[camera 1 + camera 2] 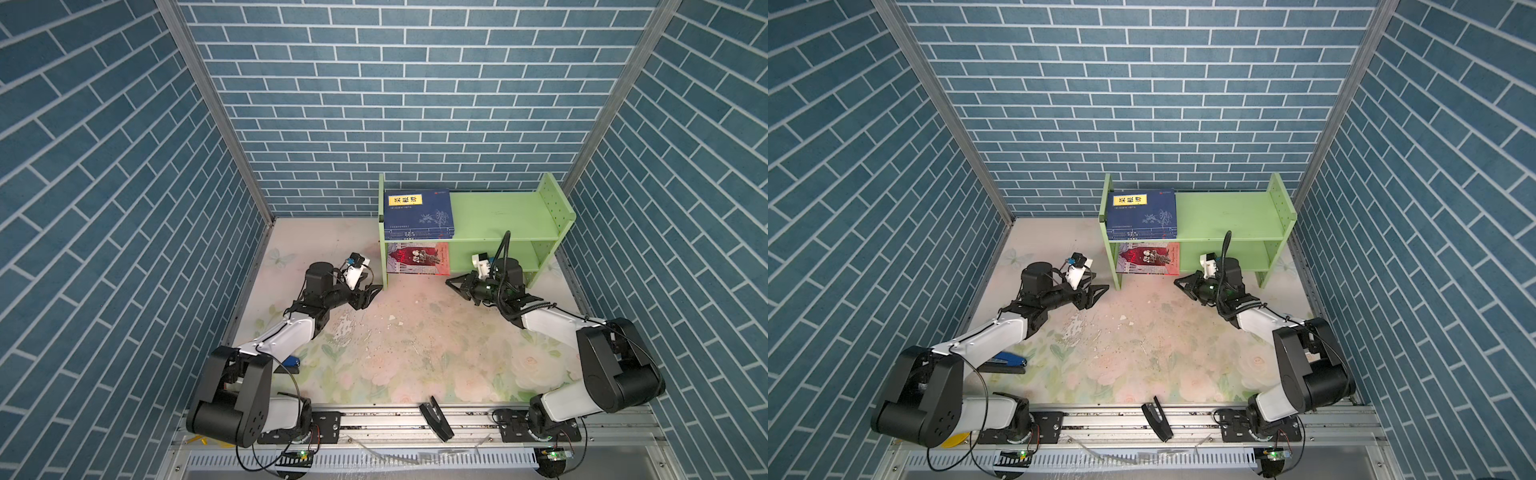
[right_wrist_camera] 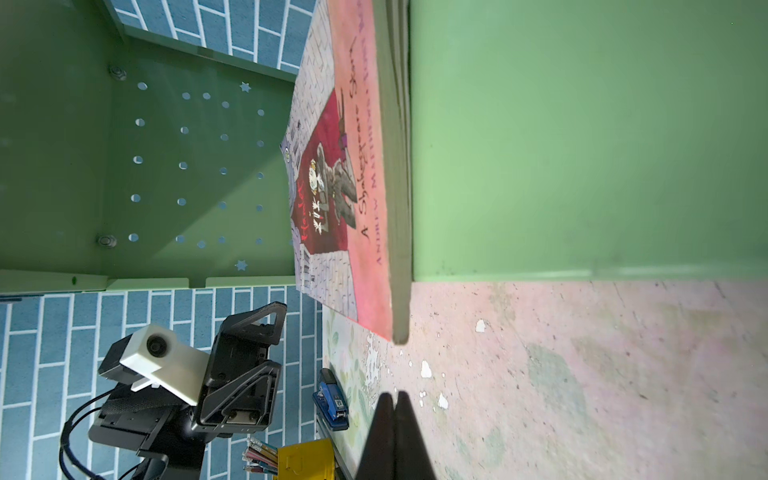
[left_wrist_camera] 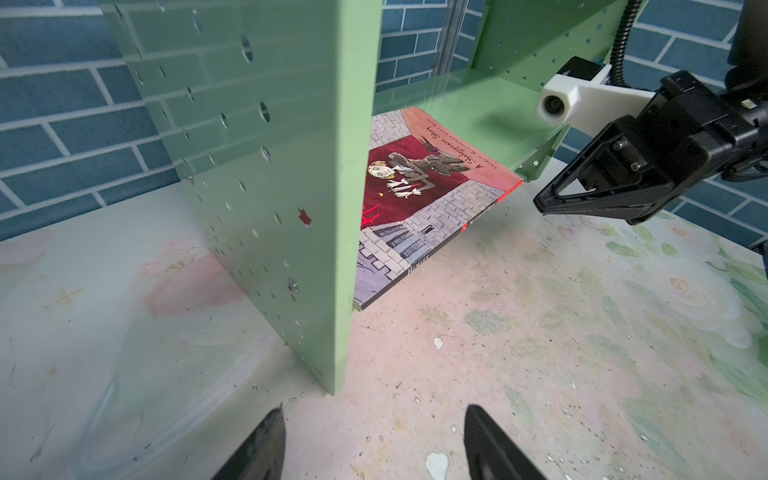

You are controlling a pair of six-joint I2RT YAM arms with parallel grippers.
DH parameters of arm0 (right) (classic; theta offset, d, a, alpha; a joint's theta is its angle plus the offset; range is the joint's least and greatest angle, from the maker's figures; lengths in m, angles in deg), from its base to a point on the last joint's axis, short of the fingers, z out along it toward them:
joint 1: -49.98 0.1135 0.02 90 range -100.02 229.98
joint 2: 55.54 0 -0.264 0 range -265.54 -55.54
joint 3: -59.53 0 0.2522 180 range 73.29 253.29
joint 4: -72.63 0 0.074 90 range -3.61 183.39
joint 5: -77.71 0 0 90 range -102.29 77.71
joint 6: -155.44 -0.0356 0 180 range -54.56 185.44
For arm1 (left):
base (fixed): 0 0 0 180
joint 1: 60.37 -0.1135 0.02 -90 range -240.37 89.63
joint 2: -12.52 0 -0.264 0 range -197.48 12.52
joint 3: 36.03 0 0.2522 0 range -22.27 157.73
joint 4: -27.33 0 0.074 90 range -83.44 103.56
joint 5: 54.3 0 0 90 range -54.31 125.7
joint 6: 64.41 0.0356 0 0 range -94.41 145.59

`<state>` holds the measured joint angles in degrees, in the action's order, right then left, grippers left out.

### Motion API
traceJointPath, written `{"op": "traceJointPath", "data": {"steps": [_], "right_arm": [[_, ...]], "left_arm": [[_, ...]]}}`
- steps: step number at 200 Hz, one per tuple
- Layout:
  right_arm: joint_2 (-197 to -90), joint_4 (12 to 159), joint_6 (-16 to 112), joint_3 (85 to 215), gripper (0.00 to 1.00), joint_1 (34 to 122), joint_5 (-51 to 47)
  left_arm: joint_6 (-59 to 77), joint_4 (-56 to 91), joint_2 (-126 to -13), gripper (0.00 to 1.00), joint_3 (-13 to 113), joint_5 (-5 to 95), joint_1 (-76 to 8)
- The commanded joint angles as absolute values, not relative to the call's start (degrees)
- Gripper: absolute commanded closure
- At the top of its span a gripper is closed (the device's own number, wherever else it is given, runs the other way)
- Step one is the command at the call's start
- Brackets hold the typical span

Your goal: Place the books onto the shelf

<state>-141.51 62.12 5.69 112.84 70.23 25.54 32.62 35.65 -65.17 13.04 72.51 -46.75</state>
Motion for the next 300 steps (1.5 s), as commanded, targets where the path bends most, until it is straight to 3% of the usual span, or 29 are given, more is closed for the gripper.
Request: {"op": "traceJointPath", "data": {"steps": [1,300], "right_arm": [[-142.5,59.7,4.7,115.0,1.00,70.5,26.0],[-149.5,56.3,3.4,119.6,1.00,70.4,28.4]], "left_arm": [[31.0,42.5,-67.1,0.31,13.0,73.2,-47.0],[28.1,55.7,-81.7,0.30,17.5,71.0,-44.9]]}}
